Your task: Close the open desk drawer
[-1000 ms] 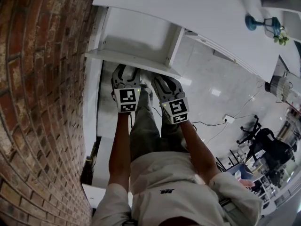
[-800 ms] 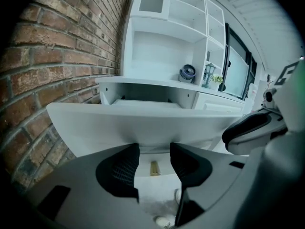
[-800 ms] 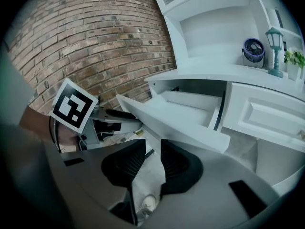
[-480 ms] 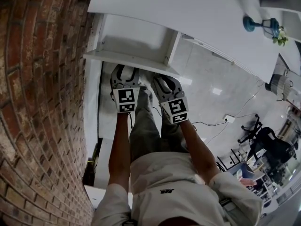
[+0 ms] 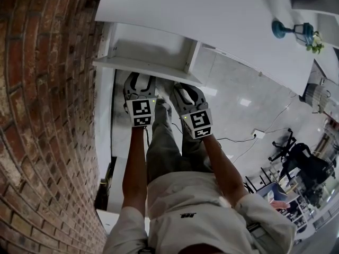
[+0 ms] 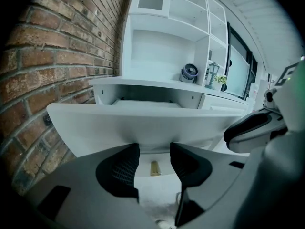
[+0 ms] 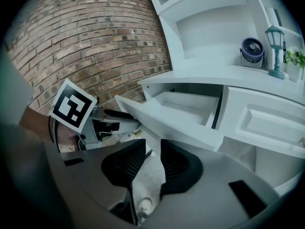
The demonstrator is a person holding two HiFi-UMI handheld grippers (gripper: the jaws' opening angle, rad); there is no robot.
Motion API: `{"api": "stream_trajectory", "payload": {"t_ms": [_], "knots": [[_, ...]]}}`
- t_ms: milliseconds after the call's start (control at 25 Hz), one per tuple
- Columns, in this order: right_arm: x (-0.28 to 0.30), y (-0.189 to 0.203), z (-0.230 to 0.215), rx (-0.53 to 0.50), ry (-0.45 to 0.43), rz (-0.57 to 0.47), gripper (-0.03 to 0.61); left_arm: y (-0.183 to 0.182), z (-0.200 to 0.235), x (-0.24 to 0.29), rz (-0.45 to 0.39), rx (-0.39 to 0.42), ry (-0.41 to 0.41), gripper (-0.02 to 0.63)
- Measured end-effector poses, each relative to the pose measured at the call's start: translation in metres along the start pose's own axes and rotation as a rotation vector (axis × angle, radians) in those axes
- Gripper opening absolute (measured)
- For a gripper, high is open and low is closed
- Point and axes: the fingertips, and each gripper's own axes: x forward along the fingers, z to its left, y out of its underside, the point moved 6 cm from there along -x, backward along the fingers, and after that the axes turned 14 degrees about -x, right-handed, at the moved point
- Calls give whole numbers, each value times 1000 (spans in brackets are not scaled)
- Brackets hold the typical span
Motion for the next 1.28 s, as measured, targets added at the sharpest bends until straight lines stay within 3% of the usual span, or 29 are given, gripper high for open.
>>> {"api": "stream_trajectory", "payload": {"t_ms": [1280], "knots": [[14,-15,-45,9,46,-24,100,-33,-3,36,-8,7,-17,218]]}}
